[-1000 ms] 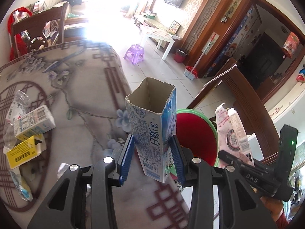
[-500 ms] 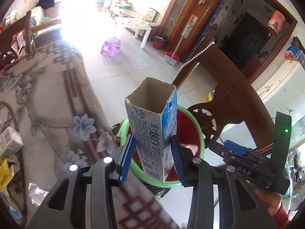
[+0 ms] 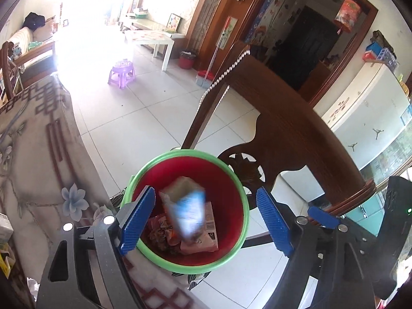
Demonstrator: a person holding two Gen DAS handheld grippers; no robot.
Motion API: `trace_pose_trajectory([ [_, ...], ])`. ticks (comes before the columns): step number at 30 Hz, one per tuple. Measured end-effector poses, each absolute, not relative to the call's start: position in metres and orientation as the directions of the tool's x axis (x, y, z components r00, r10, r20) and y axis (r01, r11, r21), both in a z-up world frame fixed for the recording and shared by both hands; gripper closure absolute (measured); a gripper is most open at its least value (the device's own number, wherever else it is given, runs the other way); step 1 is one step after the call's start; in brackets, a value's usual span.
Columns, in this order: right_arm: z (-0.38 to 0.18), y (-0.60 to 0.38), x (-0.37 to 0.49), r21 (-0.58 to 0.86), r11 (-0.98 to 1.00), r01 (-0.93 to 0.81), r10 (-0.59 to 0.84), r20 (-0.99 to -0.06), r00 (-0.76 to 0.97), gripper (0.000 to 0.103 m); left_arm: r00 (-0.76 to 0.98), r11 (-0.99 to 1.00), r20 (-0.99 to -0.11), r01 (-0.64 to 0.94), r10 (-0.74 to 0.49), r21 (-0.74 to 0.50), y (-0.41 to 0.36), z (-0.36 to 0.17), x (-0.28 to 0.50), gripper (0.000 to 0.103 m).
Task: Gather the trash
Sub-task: 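Carry the pink carton and blue box to the red bin and release both, then move both tools back over the table toward the wrappers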
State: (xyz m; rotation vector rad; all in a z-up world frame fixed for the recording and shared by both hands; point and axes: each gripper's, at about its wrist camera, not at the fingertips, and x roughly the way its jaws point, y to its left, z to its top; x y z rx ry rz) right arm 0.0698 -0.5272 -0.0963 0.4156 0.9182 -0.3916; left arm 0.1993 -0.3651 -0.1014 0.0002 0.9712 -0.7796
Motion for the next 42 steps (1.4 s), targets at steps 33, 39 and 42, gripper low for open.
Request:
trace_pose_trajectory([
  [33,-0.108,-0.255,0.102,0.132,0.982,0.136,0.054,-0.883,0.466,0.028,0.449,0.893,-0.772,0.216,-0.450,-0.395,-0.042,-0.129,0.190,0.026],
  [39,-0.124,-0.202,0.100,0.078,0.997,0.014,0.066,-0.915,0.397,0.028,0.469,0.917,-0.791,0.130,-0.393,-0.378,0.012,-0.141,0.189,0.026],
  [42,-0.133,-0.181,0.099,0.082,0.996,-0.029,0.087,-0.924,0.373,0.028,0.468,0.927,-0.806,0.093,-0.362,-0.362,0.033,-0.148,0.188,0.026],
])
